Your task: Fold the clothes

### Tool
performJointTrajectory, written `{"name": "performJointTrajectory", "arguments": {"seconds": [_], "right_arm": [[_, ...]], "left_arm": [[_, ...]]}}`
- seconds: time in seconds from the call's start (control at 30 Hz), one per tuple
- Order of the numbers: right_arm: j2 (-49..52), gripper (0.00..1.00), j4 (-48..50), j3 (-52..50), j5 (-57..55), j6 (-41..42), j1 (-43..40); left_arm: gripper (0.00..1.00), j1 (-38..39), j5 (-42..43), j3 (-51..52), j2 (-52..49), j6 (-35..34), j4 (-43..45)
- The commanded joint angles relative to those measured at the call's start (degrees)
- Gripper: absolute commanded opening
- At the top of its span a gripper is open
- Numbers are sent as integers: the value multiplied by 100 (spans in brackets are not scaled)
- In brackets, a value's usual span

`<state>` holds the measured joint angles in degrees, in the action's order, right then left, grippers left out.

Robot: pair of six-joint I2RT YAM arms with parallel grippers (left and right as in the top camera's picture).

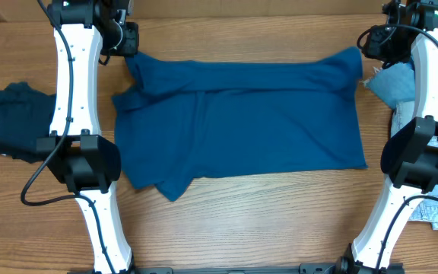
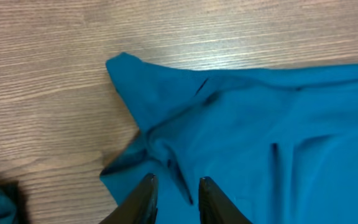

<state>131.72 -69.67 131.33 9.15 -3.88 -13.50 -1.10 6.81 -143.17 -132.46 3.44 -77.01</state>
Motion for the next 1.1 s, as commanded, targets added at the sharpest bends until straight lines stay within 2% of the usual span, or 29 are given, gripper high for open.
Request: {"name": "performJointTrajectory", "arguments": {"seconds": [0.0,0.07,0.17,0.3,0.47,0.57,0.73,0.77,0.83,0.93,1.07], "right_arm": [[-66,40,-109,15,-96,0,-90],[-66,42,-280,15,74,107,-122],[-66,48,-614,15,610,111,-127],[-66,49,-1510,15,621,411,-125],[-341,48,-2072,15,1320,61,-127],[-1012,52,-2216,15,1248,59,-127],[-2444,63,-2516,15,1049,184,-127],[-2677,63,-2601,15,866,308,-127],[-2946,64,-2651,15,828,413,-125],[-3077,67,-2627,15,831,520,-114],[-3056,70,-2588,-186,831,452,4]], "left_arm": [[29,-13,-262,-46,-59,109,-212],[29,-26,-223,-90,-50,107,-382],[30,-26,299,-208,-48,59,-553],[17,122,802,-208,-48,44,-1040],[13,315,802,-208,516,15,-1335],[17,310,481,-208,1349,-227,-1381],[20,310,-1091,-181,2664,-765,-1980],[21,313,-1084,-116,2817,-868,-1978],[25,310,-1088,-85,2909,-975,-1978],[38,313,-944,140,2704,-970,-1668],[43,293,-848,745,2052,-990,-1110]]}}
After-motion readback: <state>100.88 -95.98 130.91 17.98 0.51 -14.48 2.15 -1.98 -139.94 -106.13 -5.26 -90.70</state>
